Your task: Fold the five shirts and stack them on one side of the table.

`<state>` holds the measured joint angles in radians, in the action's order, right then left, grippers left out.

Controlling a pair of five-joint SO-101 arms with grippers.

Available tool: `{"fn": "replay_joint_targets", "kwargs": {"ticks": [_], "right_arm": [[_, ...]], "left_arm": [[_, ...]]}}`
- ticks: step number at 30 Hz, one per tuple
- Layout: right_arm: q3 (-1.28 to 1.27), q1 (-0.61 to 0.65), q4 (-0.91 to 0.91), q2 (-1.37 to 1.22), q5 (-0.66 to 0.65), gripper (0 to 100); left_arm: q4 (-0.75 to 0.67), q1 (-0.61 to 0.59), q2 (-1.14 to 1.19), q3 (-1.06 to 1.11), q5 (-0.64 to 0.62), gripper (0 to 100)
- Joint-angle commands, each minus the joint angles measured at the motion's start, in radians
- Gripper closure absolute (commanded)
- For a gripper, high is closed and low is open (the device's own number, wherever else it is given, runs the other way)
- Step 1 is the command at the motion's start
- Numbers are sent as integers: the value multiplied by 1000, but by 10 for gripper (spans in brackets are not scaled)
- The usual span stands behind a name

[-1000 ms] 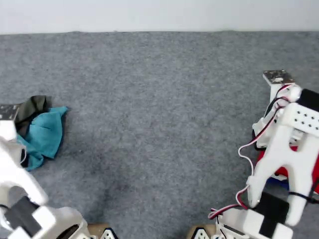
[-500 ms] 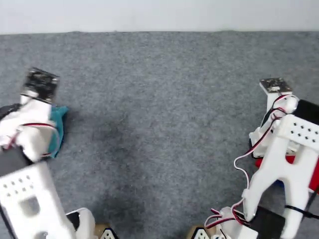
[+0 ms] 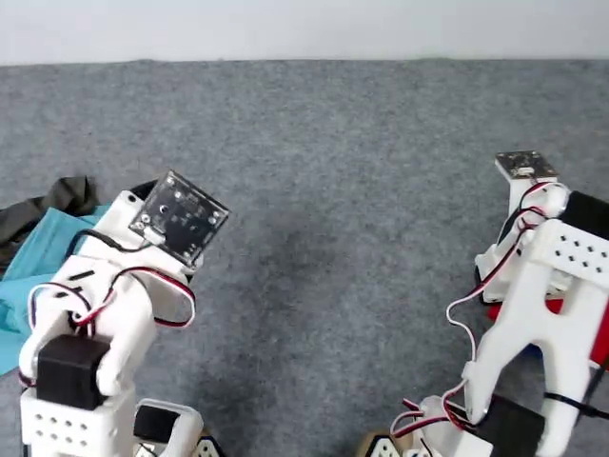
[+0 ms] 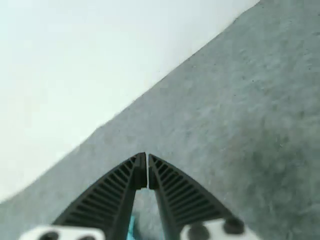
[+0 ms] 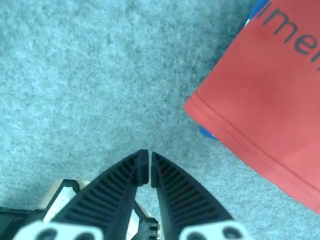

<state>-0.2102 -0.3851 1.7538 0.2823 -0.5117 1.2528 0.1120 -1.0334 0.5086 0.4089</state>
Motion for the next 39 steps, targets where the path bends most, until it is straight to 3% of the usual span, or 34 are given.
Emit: {"fn": "replay_joint_targets", "kwargs": {"ticks": [1, 4, 10, 14, 20, 24, 31, 39], "right_arm": [[5, 8, 38, 33, 8, 990], [5, 10, 38, 28, 8, 990], [5, 10, 35, 27, 8, 990], [5, 10, 35, 27, 8, 990], [5, 10, 35, 27, 8, 990], [5, 10, 35, 27, 8, 990], [5, 10, 36, 27, 8, 990], [5, 10, 36, 27, 8, 990]], "left_arm": [[69, -95, -15, -16, -6, 986], [127, -244, -15, 21, 9, 985], [172, -586, -18, 139, 196, 934], [129, -856, -17, 272, 253, 835], [29, -1117, -15, 456, 376, 822], [-58, -1194, -14, 513, 410, 821], [-86, -1201, 12, 558, 416, 820], [-80, -1197, 482, 331, 382, 820]]}}
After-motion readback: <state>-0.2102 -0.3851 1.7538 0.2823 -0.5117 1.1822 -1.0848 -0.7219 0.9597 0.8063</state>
